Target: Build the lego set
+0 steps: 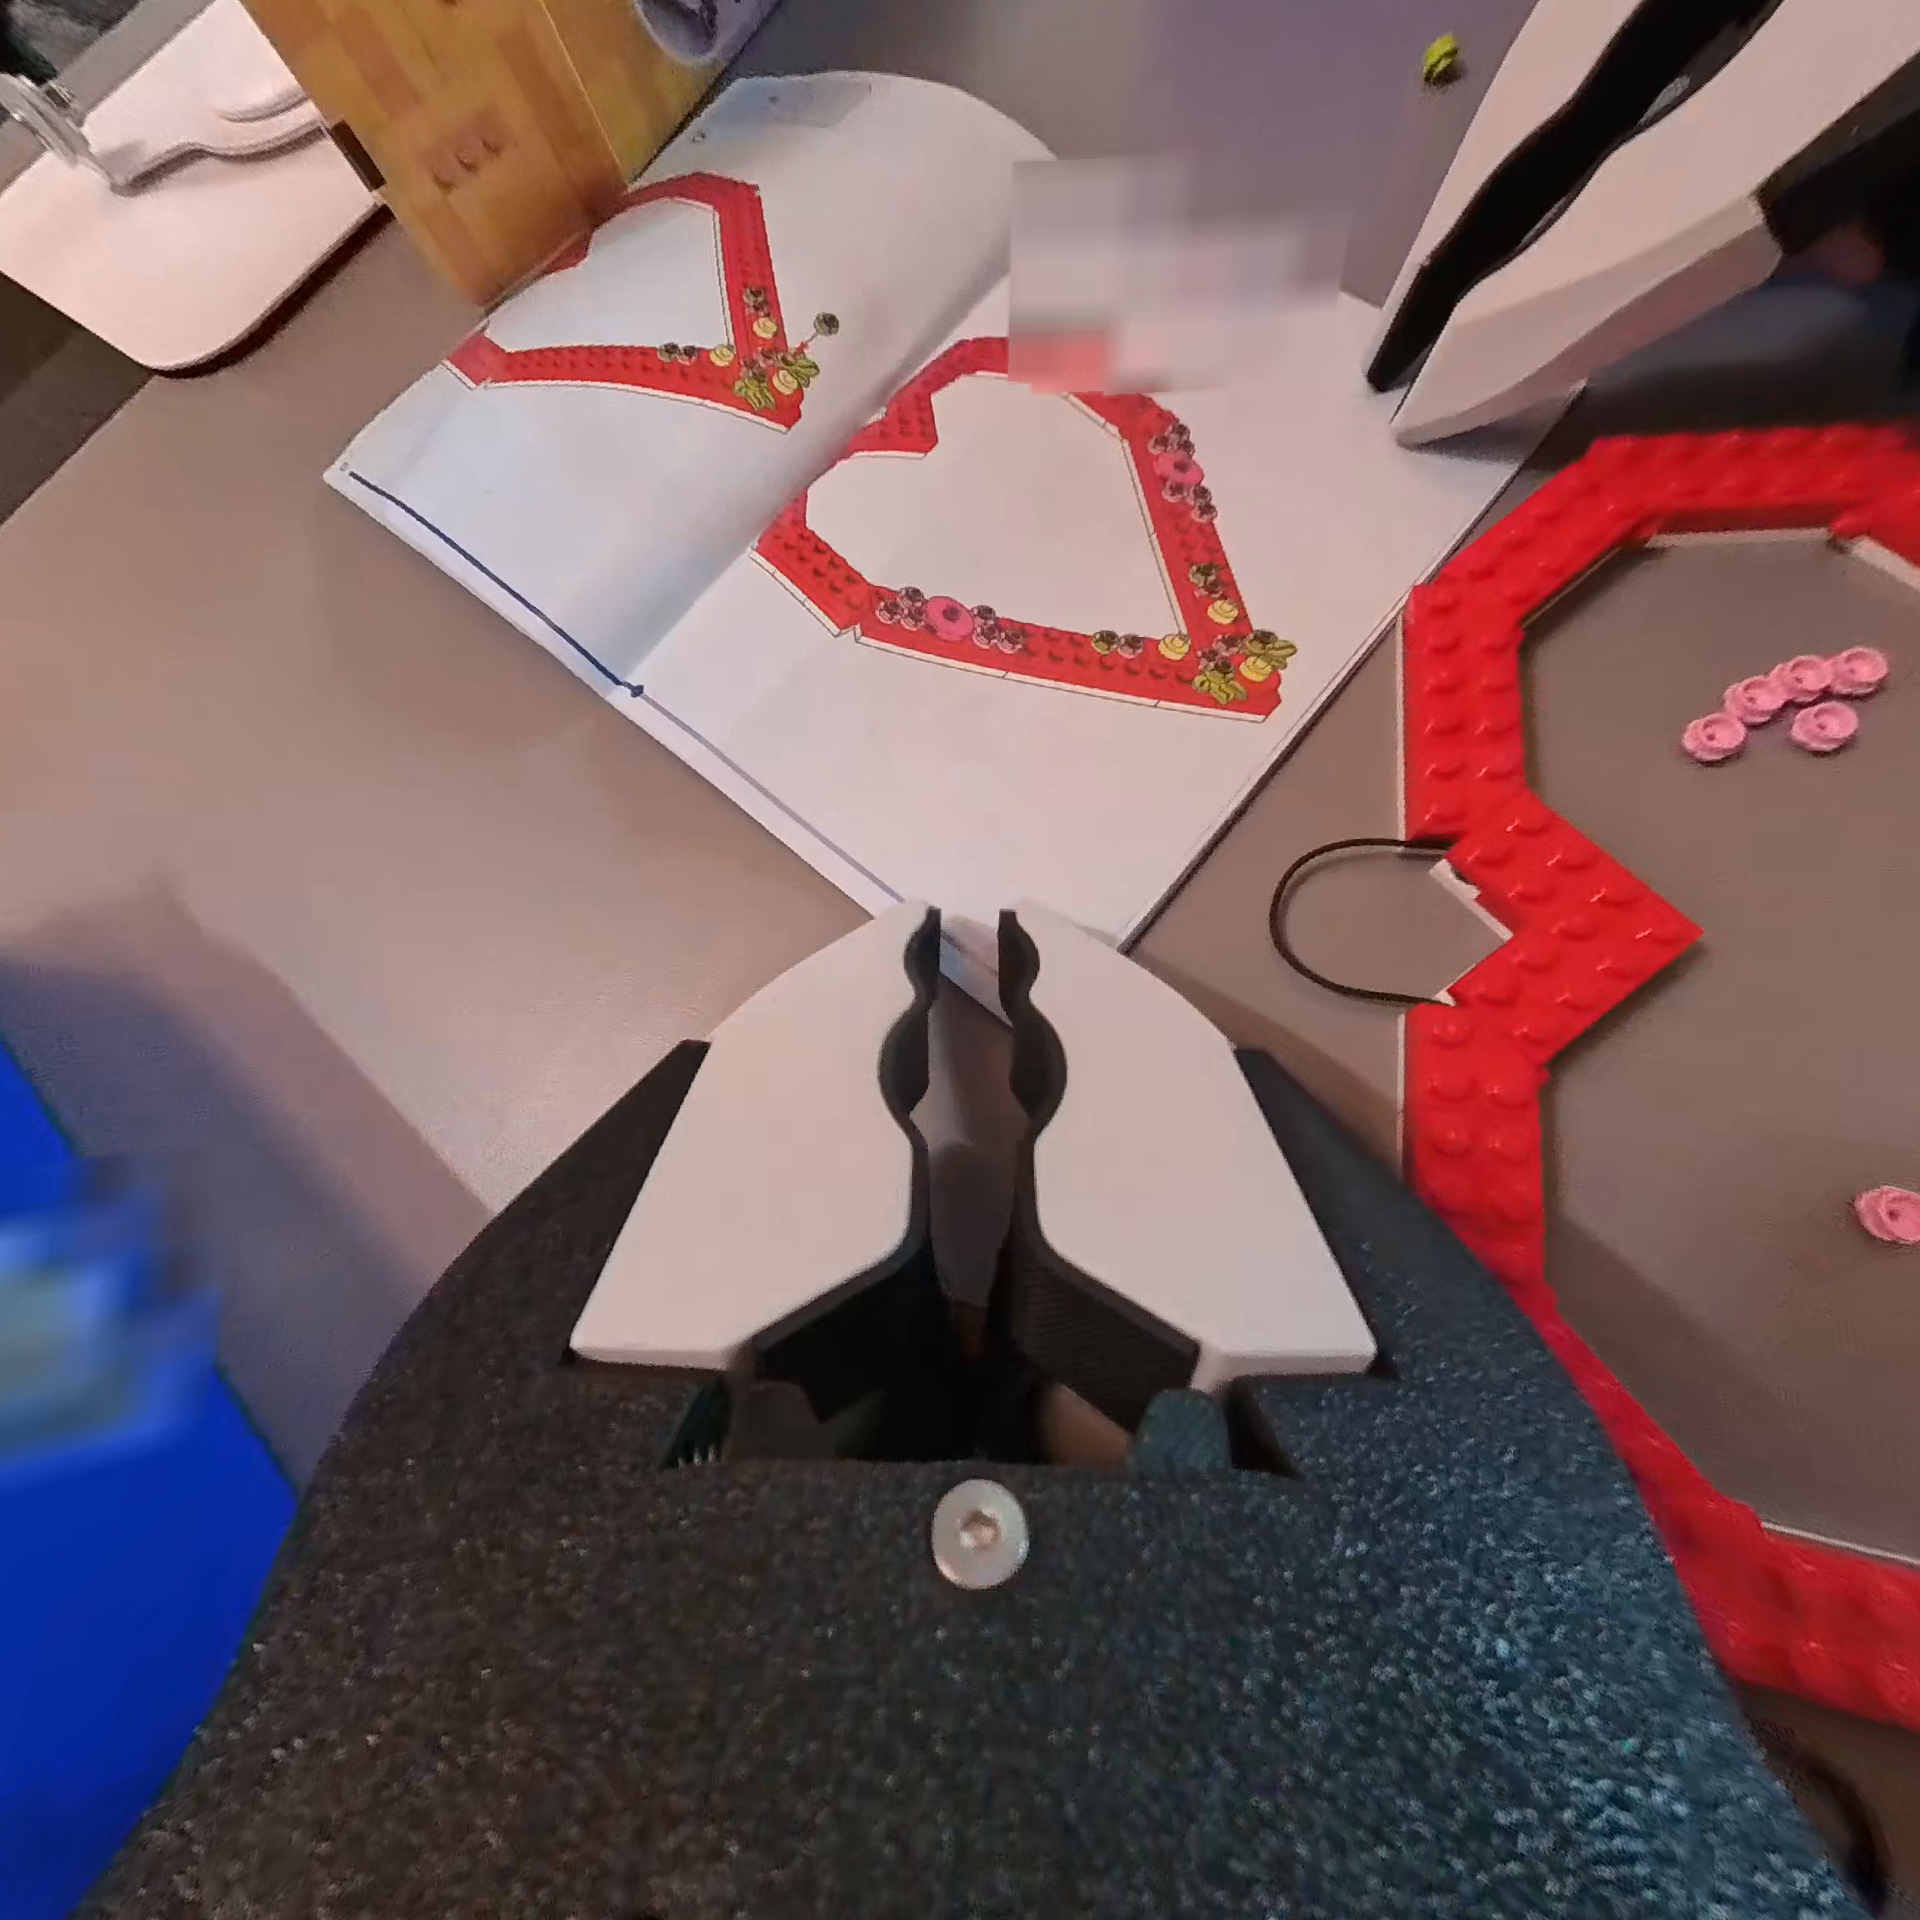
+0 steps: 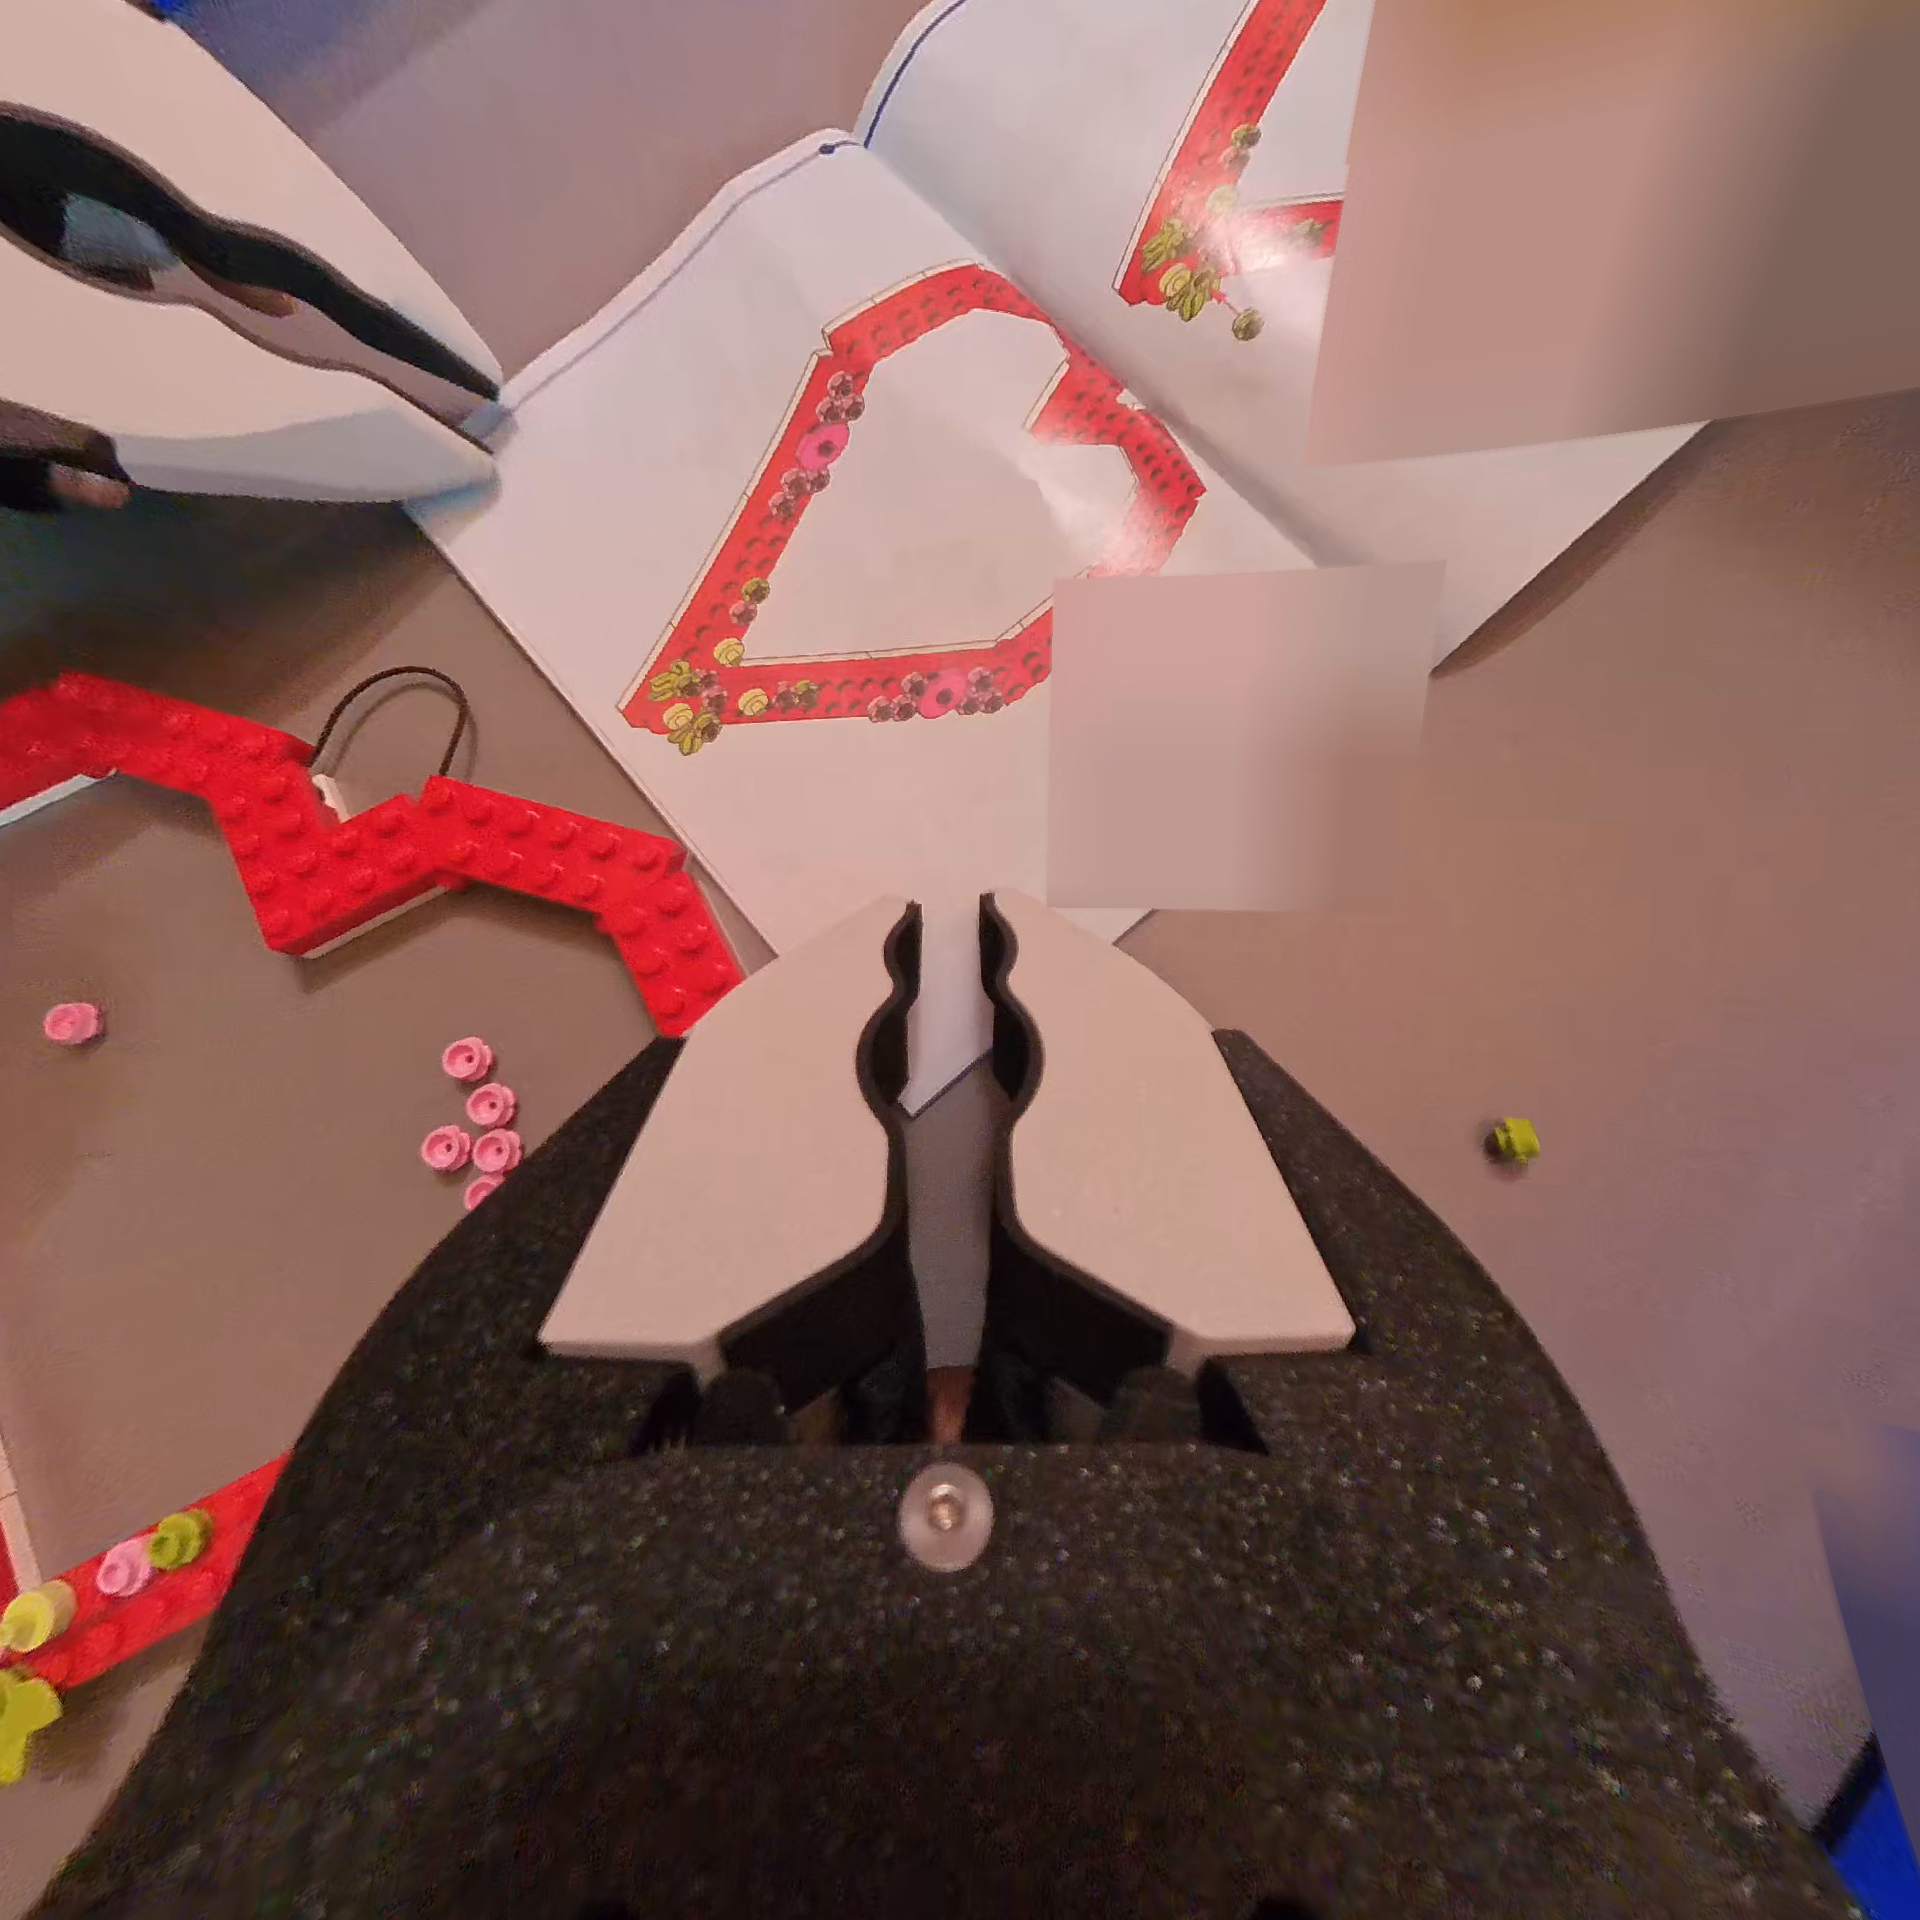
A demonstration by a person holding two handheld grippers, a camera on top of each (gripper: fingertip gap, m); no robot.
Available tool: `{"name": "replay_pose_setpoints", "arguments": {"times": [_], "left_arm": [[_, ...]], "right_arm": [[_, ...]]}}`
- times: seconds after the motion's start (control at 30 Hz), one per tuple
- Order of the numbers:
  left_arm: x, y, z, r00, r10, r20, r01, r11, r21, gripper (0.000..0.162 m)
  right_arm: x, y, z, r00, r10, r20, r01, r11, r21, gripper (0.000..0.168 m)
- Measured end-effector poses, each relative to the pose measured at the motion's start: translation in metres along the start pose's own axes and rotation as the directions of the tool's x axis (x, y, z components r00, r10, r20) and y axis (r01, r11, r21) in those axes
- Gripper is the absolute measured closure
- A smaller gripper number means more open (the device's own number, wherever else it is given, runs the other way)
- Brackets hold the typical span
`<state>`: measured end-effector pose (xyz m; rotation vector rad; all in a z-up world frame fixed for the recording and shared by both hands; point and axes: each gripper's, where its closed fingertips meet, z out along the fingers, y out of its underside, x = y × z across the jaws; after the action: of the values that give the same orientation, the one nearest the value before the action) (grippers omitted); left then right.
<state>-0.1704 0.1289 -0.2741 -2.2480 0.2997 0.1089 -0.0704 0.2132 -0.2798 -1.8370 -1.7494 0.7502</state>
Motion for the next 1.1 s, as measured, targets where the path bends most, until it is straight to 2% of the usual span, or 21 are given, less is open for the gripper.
{"name": "replay_pose_setpoints", "arguments": {"times": [0.2,0.53,0.57,0.6,0.67,0.8,0.9,0.93,0.97,1.0,1.1], "left_arm": [[0.000,0.000,0.000,1.000,-0.003,-0.005,0.003,1.000,0.000,0.152],[0.001,0.000,0.000,0.999,0.037,0.022,-0.037,0.999,0.001,0.153],[0.001,0.000,0.000,0.999,0.038,0.026,-0.038,0.999,0.002,0.152],[0.000,0.000,0.000,0.999,0.038,0.031,-0.039,0.999,0.003,0.151],[-0.002,0.000,-0.001,0.999,0.031,0.042,-0.031,0.999,0.007,0.148],[-0.003,-0.001,-0.005,0.999,0.013,0.040,-0.015,0.999,0.029,0.145],[-0.003,-0.004,-0.010,1.000,-0.006,0.029,0.004,0.998,0.064,0.142],[-0.001,-0.006,-0.012,1.000,-0.020,0.014,0.019,0.996,0.084,0.142],[-0.001,-0.009,-0.015,0.999,-0.039,0.001,0.039,0.993,0.108,0.142],[0.000,-0.012,-0.017,0.998,-0.058,-0.010,0.058,0.989,0.137,0.141],[-0.002,-0.029,-0.028,0.997,-0.072,-0.019,0.075,0.961,0.267,0.134]], "right_arm": [[0.000,0.000,0.000,1.000,0.029,0.004,-0.030,0.999,0.022,0.158],[0.000,0.000,0.000,1.000,-0.005,-0.001,0.005,1.000,0.012,0.157],[0.000,0.000,0.000,1.000,-0.023,-0.006,0.023,1.000,-0.001,0.153],[0.003,-0.002,-0.002,0.999,-0.043,-0.028,0.043,0.999,0.001,0.139],[-0.001,-0.017,-0.013,0.997,-0.073,-0.039,0.077,0.992,0.104,0.129],[-0.021,-0.030,-0.046,0.994,-0.036,0.103,0.012,0.975,0.222,0.121],[-0.040,-0.031,-0.070,0.965,-0.029,0.260,-0.055,0.950,0.308,0.142],[-0.046,-0.032,-0.078,0.952,-0.028,0.305,-0.084,0.933,0.349,0.143],[-0.053,-0.032,-0.084,0.938,-0.024,0.347,-0.116,0.918,0.378,0.139],[-0.059,-0.030,-0.089,0.924,-0.015,0.382,-0.144,0.912,0.383,0.126],[-0.068,-0.014,-0.088,0.915,0.018,0.403,-0.172,0.921,0.350,0.123]]}}
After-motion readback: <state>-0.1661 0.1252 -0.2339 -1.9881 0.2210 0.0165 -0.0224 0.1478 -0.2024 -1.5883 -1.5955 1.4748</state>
